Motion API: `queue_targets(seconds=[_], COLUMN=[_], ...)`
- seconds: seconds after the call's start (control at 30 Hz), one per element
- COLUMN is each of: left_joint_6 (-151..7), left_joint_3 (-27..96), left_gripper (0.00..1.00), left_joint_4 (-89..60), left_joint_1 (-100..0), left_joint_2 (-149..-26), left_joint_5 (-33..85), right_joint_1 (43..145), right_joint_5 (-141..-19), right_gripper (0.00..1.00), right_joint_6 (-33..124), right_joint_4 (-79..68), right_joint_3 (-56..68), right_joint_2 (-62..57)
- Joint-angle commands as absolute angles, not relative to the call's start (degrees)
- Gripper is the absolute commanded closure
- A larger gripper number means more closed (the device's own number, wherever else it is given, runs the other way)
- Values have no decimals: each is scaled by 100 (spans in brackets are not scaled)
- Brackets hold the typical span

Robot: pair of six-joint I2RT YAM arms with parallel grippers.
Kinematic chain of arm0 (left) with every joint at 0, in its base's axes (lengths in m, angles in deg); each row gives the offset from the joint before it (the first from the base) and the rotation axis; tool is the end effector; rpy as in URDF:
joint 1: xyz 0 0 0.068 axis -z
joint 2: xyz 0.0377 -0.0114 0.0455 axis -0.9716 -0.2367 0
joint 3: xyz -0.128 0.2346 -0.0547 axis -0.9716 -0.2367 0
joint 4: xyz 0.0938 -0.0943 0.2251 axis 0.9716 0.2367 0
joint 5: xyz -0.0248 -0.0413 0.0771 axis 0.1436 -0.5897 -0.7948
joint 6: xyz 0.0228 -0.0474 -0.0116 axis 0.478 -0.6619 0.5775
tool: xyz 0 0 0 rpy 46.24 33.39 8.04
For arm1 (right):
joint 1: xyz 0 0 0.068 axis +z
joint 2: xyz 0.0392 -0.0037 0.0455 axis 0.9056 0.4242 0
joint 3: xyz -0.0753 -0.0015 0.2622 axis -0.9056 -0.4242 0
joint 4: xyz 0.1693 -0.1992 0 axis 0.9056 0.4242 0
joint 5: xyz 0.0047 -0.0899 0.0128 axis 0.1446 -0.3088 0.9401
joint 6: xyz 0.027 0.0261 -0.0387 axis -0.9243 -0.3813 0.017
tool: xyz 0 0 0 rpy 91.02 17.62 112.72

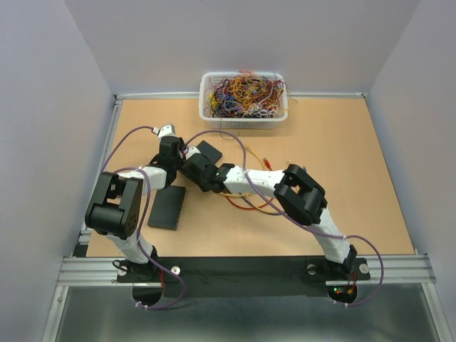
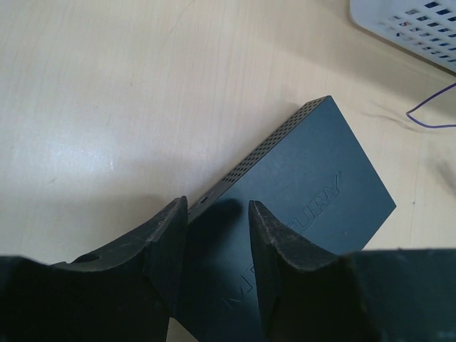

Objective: Insert the plug into the switch port

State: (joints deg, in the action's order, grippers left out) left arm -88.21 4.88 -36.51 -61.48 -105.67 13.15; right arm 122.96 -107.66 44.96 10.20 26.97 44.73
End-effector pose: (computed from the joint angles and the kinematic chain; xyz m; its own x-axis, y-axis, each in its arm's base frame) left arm 0.3241 -0.0827 0.1734 -0.4728 -0.3488 -0.8092 -0.0383 0.9256 -0.3766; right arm 0.2723 0.4134 0.1647 -0.4767 -0.5334 -0.6987 -0.6135 0.7712 -0.1702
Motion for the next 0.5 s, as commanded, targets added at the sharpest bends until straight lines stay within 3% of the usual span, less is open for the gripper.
queue_targets(seconds=[0.0,0.2,0.47], left_joint_6=[-9098,-9090,-8993], left_joint_3=[306,332,455], left_gripper=[51,50,48], left_joint_4=[-2630,-2507,-2410], left_joint_1=[-5671,-5680,-5698], left_joint_2=[-10486,-10495,-10530], left_joint_5=[2337,2144,2065], right_joint_1=[12071,12071,12071], right_joint_5=[-11070,-11026,-10921], right_gripper=[100,99,73], right_joint_6=[4430,4175,3867], right_joint_4=[-1057,-1198,-1295], right_joint_3=[2718,1909,1047], right_joint_2=[4110,3767,3152])
